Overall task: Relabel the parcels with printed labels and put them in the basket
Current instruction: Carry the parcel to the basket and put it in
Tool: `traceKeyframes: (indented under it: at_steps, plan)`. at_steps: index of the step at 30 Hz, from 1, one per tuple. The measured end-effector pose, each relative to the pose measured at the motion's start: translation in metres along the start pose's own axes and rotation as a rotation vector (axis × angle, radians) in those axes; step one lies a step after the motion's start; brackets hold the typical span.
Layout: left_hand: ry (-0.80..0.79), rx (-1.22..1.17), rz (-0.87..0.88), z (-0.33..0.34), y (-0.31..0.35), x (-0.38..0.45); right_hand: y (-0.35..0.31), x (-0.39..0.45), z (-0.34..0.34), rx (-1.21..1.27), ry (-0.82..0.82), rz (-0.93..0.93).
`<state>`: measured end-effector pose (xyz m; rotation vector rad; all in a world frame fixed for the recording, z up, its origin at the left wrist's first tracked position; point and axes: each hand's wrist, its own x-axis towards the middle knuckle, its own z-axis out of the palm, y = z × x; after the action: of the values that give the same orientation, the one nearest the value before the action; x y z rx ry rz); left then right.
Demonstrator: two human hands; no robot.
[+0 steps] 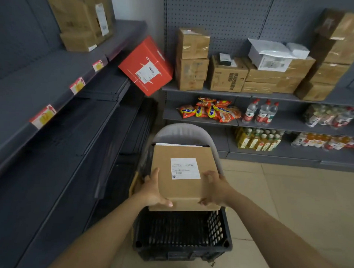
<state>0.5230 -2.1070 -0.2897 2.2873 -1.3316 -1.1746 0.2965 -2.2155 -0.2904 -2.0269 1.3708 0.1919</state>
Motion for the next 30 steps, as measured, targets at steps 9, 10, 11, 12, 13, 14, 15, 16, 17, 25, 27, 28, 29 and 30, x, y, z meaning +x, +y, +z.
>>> traceKeyframes:
  at_steps: [9, 10, 11, 12, 13, 14, 15, 16, 17, 25, 27, 28, 29, 30]
  plan:
    - [-0.092, -0.039, -0.094, 0.025, -0.02, 0.086, 0.017, 0.083, 0.025, -0.186, -0.099, 0.057]
    - [-0.095, -0.037, -0.097, 0.029, -0.022, 0.095, 0.02, 0.091, 0.029, -0.206, -0.097, 0.067]
    - [-0.094, -0.032, -0.094, 0.032, -0.023, 0.104, 0.022, 0.097, 0.032, -0.228, -0.093, 0.075]
    - [-0.094, -0.028, -0.092, 0.035, -0.024, 0.114, 0.025, 0.104, 0.035, -0.247, -0.092, 0.083]
    - [-0.094, -0.026, -0.094, 0.038, -0.026, 0.123, 0.027, 0.11, 0.037, -0.26, -0.094, 0.097]
    - [-0.093, -0.026, -0.096, 0.041, -0.026, 0.131, 0.029, 0.116, 0.038, -0.271, -0.094, 0.117]
    - [-0.088, -0.031, -0.099, 0.044, -0.027, 0.139, 0.031, 0.123, 0.039, -0.289, -0.085, 0.132]
    - [-0.079, -0.04, -0.104, 0.047, -0.028, 0.146, 0.032, 0.13, 0.039, -0.31, -0.072, 0.134]
    - [-0.074, -0.05, -0.112, 0.048, -0.029, 0.152, 0.033, 0.137, 0.04, -0.322, -0.067, 0.132]
    - [-0.084, -0.052, -0.169, 0.067, -0.04, 0.19, 0.041, 0.175, 0.056, -0.238, -0.08, 0.145]
    - [-0.074, -0.056, -0.173, 0.071, -0.042, 0.195, 0.043, 0.177, 0.058, -0.213, -0.082, 0.148]
    - [-0.054, -0.06, -0.162, 0.071, -0.042, 0.197, 0.044, 0.178, 0.057, -0.206, -0.073, 0.145]
    - [-0.042, -0.063, -0.152, 0.071, -0.042, 0.2, 0.044, 0.18, 0.056, -0.198, -0.068, 0.142]
    - [-0.042, -0.062, -0.146, 0.071, -0.041, 0.202, 0.045, 0.182, 0.055, -0.187, -0.069, 0.141]
